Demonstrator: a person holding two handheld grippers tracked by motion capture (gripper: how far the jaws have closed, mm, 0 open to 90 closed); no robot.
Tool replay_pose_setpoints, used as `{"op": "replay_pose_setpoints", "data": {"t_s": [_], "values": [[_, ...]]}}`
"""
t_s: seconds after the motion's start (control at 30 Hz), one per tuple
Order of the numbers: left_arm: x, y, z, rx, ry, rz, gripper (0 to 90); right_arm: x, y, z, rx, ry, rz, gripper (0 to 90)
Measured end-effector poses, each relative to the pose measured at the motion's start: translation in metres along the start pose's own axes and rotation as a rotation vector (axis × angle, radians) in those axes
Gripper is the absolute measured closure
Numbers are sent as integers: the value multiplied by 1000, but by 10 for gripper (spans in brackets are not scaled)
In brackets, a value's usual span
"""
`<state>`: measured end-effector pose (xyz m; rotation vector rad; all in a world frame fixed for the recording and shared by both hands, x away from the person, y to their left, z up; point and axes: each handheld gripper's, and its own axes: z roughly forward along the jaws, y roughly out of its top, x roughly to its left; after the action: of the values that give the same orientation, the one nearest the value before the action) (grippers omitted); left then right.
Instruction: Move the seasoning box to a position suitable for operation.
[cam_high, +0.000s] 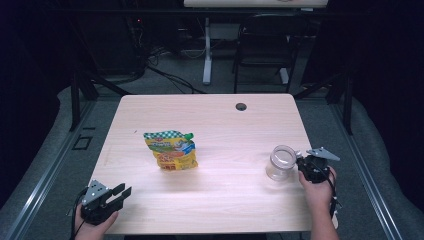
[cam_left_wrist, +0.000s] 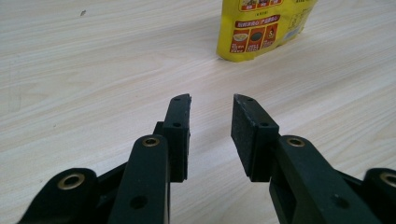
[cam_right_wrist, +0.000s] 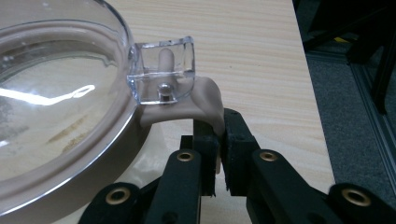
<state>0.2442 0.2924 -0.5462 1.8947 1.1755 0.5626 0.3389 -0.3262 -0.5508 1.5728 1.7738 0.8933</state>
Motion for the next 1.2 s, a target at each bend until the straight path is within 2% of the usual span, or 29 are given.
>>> {"op": "replay_pose_setpoints", "data": {"t_s": [0.4, 0.57, 0.77, 0.8, 0.93, 1.0, 1.1, 1.2], "values": [[-1, 3, 5, 5, -9, 18, 682, 8, -2, -4, 13, -43, 40, 861], [-1, 4, 4, -3, -8, 16, 684, 15, 0, -5, 19, -24, 39, 861], [-2, 6, 3, -13, -13, 11, 685, 39, 5, -15, -10, 17, 0, 861], [-2, 6, 3, -13, -13, 11, 685, 39, 5, -15, -10, 17, 0, 861], [-4, 9, 5, -20, -23, 15, 684, 60, 10, -23, -16, 48, -29, 861], [-5, 12, 6, -21, -31, 20, 684, 69, 11, -24, -6, 47, -46, 861], [-6, 16, 10, -38, -44, 13, 683, 79, 9, -25, 14, 52, -39, 859], [-4, 21, 16, -33, -52, 8, 681, 88, 5, -27, 16, 64, -32, 860]]}}
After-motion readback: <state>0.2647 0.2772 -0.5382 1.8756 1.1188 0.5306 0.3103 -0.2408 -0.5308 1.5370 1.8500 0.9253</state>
